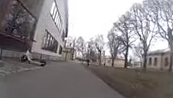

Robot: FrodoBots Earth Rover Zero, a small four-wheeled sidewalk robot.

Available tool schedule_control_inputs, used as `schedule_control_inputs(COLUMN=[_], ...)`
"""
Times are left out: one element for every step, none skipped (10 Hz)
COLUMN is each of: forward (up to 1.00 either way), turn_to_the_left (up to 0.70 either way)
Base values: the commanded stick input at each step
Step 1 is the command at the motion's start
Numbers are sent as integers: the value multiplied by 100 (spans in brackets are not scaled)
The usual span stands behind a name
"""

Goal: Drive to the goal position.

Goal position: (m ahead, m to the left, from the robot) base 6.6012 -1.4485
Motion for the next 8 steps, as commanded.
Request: schedule_control_inputs(forward=[100, 100, 100, 100, 100, 100, 100, 100], turn_to_the_left=[0, 0, 0, 0, 0, 0, 0, 0])
